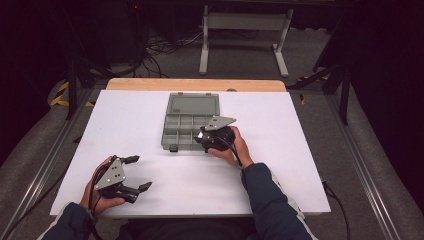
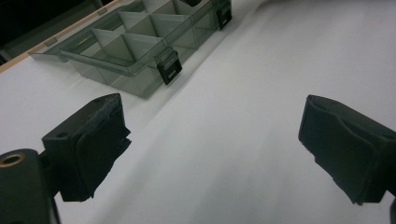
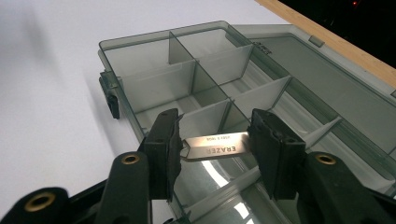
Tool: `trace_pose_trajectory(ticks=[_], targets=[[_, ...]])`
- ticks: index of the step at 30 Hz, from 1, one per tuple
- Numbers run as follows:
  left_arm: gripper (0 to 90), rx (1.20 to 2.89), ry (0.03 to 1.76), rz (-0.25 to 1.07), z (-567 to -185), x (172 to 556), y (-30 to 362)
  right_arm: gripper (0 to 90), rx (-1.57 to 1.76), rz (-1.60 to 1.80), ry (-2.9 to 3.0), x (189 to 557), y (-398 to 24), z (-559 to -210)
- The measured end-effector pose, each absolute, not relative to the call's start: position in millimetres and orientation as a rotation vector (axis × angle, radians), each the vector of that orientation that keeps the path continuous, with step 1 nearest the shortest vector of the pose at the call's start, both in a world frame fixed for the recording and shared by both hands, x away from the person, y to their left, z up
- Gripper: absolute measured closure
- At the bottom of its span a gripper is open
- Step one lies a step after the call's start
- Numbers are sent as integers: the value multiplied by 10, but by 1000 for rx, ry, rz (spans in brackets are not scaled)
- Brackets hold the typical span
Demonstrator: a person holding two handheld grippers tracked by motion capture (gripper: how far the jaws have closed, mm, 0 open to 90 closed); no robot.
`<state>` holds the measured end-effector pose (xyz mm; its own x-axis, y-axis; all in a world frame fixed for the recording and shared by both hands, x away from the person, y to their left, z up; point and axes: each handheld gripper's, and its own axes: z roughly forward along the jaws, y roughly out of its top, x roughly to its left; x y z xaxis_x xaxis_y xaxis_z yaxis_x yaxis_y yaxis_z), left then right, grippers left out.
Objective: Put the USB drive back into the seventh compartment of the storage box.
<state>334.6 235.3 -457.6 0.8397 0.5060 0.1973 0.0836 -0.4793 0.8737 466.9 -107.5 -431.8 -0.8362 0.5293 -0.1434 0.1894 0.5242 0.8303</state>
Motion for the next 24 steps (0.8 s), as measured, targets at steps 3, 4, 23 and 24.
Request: trace_pose_trajectory(ticks=[3, 4, 23, 24], targets=[[85, 2032, 433, 537, -4578, 3347, 2351, 526, 595, 1241, 2387, 4665, -1083, -4313], [85, 2033, 434, 537, -4576, 3347, 2351, 519, 600, 1242, 2386, 4665, -1087, -4313], [89, 2030, 445, 554, -4569, 3346, 2355, 515, 520, 1280, 2305, 4454, -1148, -4160], [91, 2029, 445, 556, -4567, 3346, 2357, 512, 516, 1285, 2299, 4438, -1156, -4148]])
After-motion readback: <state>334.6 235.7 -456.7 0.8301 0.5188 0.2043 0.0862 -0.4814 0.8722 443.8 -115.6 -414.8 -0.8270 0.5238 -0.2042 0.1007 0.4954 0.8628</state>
